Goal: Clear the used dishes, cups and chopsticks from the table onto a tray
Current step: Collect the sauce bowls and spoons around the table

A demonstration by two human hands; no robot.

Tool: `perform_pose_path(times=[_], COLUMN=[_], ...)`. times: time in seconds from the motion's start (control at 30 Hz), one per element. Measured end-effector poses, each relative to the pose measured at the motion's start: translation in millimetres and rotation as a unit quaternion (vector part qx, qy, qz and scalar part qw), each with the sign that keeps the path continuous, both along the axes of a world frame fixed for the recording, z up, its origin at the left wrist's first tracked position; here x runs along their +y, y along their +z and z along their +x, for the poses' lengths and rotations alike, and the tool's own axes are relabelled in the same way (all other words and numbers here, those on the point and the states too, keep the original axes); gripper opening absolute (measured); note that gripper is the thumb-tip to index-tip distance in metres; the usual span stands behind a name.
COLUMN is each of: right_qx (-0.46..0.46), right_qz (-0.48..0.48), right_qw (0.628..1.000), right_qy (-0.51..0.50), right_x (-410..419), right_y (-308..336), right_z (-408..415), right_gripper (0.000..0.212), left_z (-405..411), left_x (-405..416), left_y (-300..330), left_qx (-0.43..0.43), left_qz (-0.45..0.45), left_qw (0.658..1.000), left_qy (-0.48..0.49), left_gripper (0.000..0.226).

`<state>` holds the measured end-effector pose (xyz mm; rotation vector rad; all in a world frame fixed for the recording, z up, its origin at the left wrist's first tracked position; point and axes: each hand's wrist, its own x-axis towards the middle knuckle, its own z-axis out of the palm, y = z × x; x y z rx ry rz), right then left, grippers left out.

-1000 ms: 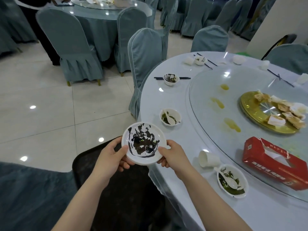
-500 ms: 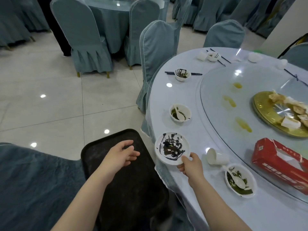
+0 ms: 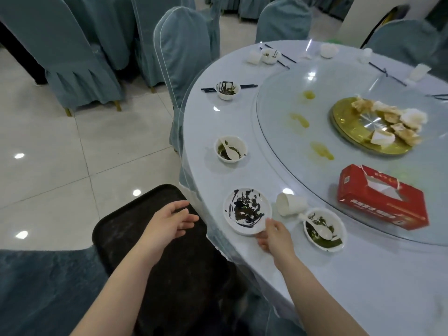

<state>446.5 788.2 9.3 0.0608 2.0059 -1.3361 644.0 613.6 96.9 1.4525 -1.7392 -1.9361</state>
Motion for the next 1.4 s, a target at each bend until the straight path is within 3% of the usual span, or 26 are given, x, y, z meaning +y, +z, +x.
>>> perform_pose_path(times=[0.07, 0.17, 0.33, 0.43, 0.53, 0.63, 0.83, 1.0, 1.4], right_qx=[0.014, 0.132, 0.303, 0.364, 0.312, 0.284, 0.319, 0.348, 0.401], right_qz=[0.031, 0.093, 0.137, 0.215, 0.292, 0.322, 0.321, 0.235, 0.063], right_qw=[0.999, 0.987, 0.942, 0.906, 0.895, 0.883, 0.886, 0.908, 0.906], right_qy=[0.000, 0.011, -0.050, 0.006, 0.126, 0.190, 0.098, -0.002, 0.121], right_x=[12.0, 32.4, 54.3, 59.7, 60.7, 60.8, 64.3, 72.1, 65.9], right_y=[4.6, 17.3, 33.4, 32.2, 27.1, 19.8, 15.9, 38.9, 111.5], right_z=[-3.7, -11.2, -35.6, -58.4, -72.0, -71.7, -61.2, -53.5, -7.4], right_gripper=[0.021, 0.014, 0.017, 0.017, 0.030, 0.026, 0.028, 0.027, 0.021], left_z=[-12.6, -30.8, -51.4, -58.8, -63.7, -63.9, -54.9, -55.0, -61.9], left_x=[3.0, 10.6, 21.0, 22.1, 20.8, 16.1, 8.5, 16.4, 42.7], left_y=[0.7, 2.0, 5.5, 9.3, 13.8, 18.8, 22.1, 21.8, 20.2], left_qx=[0.003, 0.007, 0.017, 0.016, 0.015, 0.016, 0.018, 0.025, 0.046], left_qz=[0.006, 0.011, 0.012, 0.003, -0.001, -0.009, -0.014, -0.007, 0.010], left_qw=[1.000, 0.999, 0.996, 0.994, 0.994, 0.994, 0.994, 0.993, 0.982], left_qy=[-0.019, -0.047, -0.090, -0.105, -0.105, -0.109, -0.105, -0.115, -0.184], left_gripper=[0.028, 0.026, 0.022, 0.022, 0.020, 0.020, 0.021, 0.020, 0.023])
